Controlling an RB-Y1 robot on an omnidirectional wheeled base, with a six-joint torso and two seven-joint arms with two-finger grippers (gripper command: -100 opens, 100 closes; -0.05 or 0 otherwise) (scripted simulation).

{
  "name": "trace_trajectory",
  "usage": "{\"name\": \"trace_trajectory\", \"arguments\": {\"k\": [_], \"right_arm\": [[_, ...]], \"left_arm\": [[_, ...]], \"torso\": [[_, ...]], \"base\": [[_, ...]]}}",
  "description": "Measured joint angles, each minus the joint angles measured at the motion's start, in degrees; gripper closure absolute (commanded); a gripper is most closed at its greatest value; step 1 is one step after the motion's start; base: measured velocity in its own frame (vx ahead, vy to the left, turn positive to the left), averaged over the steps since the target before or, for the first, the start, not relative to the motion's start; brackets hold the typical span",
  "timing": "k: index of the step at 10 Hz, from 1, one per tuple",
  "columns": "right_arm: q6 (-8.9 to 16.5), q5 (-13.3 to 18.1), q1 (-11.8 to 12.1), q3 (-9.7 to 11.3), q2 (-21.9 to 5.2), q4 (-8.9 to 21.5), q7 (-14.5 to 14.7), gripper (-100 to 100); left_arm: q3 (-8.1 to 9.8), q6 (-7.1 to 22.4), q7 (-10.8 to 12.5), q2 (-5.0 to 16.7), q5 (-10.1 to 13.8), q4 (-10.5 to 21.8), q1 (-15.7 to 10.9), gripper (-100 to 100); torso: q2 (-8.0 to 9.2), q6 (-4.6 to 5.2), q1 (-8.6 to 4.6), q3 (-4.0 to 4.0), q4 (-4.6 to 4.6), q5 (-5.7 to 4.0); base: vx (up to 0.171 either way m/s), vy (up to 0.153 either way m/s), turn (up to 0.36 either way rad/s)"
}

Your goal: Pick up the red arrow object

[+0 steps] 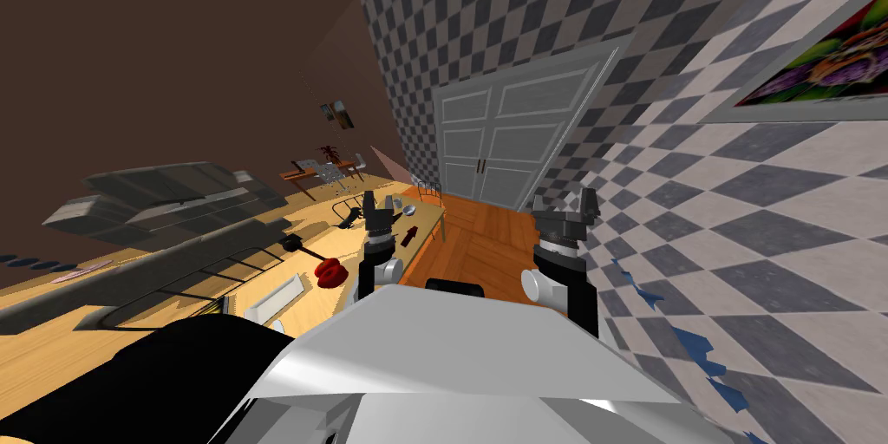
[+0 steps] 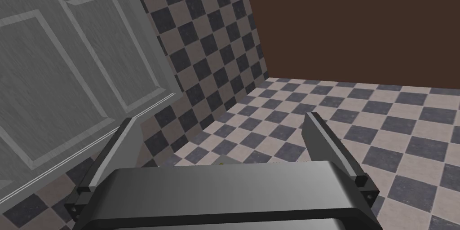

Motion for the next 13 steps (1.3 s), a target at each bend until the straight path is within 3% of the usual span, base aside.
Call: {"name": "trace_trajectory", "arguments": {"k": [6, 7, 13], "right_arm": [[0.00, 0.00, 0.00, 0.00, 0.01, 0.00, 0.00, 0], [0.00, 0.00, 0.00, 0.00, 0.01, 0.00, 0.00, 0], [0.00, 0.00, 0.00, 0.00, 0.00, 0.00, 0.00, 0]], "left_arm": [[-0.57, 6.02, 2.20, 5.07, 1.69, 6.96, -5.29, -100], [0.06, 7.67, 3.09, 6.29, 2.45, 8.91, -7.17, -100], [0.35, 16.62, 6.24, 9.29, 4.71, 17.22, -13.60, -100]], "torso": [[-0.10, 0.00, -0.23, -0.06, -0.02, -0.05], [-0.12, 0.00, -0.21, -0.07, -0.03, -0.05], [-0.13, 0.00, -0.09, -0.08, -0.03, -0.02]], "base": [[0.011, -0.077, 0.050], [0.022, -0.061, 0.067], [0.017, -0.030, 0.038]]}}
